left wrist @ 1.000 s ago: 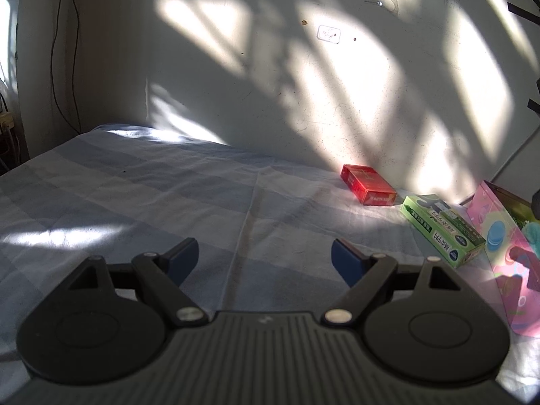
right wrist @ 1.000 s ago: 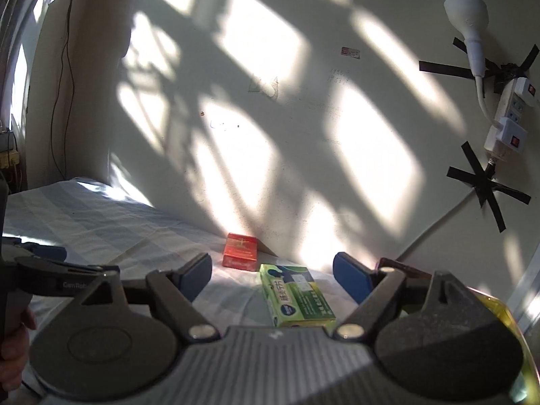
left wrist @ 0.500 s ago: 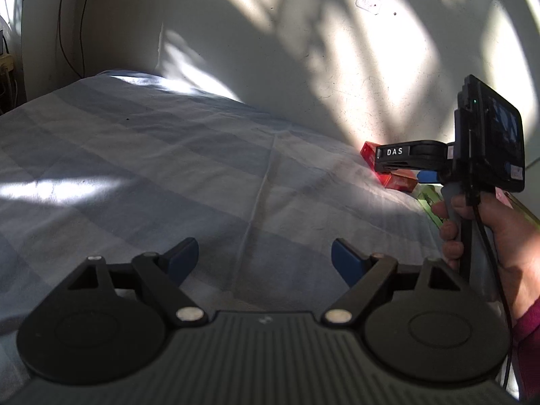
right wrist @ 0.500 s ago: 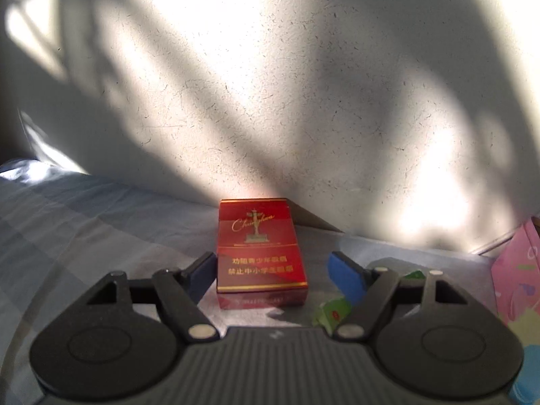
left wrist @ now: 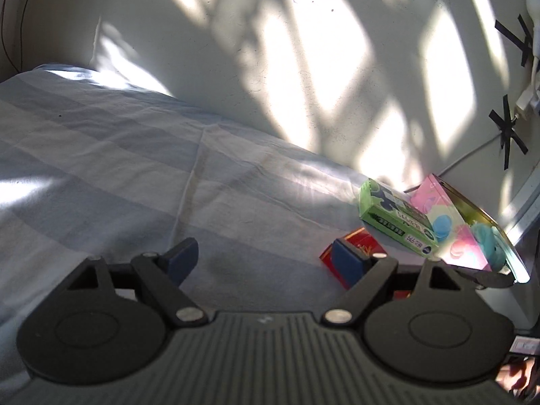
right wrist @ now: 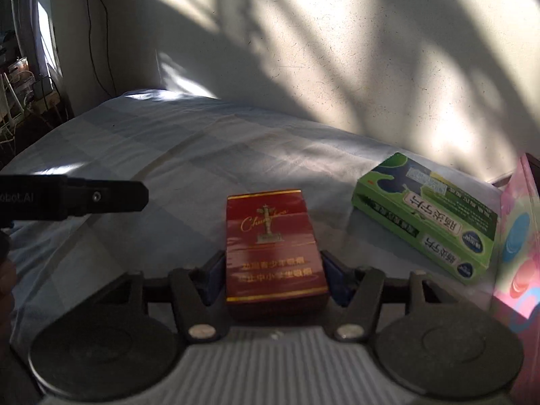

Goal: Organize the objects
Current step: 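Move the right gripper toward the red cigarette box, then grasp the red cigarette box with the left gripper and drop it into the pink tin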

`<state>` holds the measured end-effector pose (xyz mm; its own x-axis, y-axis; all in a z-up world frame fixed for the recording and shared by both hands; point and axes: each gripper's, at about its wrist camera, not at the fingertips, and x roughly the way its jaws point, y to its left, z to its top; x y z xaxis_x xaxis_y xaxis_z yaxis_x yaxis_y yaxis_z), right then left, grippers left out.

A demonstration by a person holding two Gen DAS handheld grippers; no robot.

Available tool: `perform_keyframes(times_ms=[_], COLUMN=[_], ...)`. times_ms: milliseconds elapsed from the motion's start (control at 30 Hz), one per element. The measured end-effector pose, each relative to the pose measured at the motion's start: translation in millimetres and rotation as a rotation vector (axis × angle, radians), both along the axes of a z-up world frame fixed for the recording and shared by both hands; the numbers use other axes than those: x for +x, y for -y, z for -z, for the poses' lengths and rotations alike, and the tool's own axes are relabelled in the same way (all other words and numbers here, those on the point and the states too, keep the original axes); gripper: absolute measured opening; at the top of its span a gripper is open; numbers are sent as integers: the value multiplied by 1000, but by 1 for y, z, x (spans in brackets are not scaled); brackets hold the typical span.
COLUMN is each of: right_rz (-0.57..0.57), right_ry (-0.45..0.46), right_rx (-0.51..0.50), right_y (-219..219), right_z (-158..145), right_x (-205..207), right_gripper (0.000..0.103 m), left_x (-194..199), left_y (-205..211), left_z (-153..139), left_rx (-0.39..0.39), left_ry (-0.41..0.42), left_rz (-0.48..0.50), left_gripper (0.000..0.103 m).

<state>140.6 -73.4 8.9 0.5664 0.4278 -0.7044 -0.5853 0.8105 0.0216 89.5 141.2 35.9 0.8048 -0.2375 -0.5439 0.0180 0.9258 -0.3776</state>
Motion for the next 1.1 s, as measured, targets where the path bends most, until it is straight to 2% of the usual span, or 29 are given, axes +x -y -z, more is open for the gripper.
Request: perform_keyframes(times_ms=[100,167,200,300,400,500,533,600,667,733,800,967,1100], right_rz=[-31,18,51,129,147,128,115,95,105,134,160,239,309], right_ry=[6,20,25,37,57,91,98,105,119,138,177,289,393], right_rx=[-8,3,13,51,92,61,59,68,68,84,121,203,197], right_y=[40,71,85,114,122,113,111,109,107,109,119,153,181], right_z=[-8,-12,-12,-9,-6,-1,0,0,0,-1,-7,-37,-64], right_x=[-58,-95,-107,-136,-147,-146,-147,-147,-146,-147,-151,-149,-129], right_gripper=[59,69,76,76,77,78,76,70,62,50,50,50,51], left_x=[-6,-18,-24,-36,-38,-40,-41,-45,-48,-51,-53,-46,-21], left_y=[38,67,81,113,130,134,135,137,142,148,156,190,228], left_z=[2,4,5,9,13,16,15,14,11,5,-8,-55,-82], left_rx=[-34,-2,29,87,130,133,126,97,117,145,156,182,207], left_ry=[28,52,62,69,33,7,1,-7,-8,1,28,162,239], left_rz=[303,446,499,596,612,606,607,624,600,591,604,641,666], left_gripper=[88,88,88,88,88,87,85,71,71,70,70,70,70])
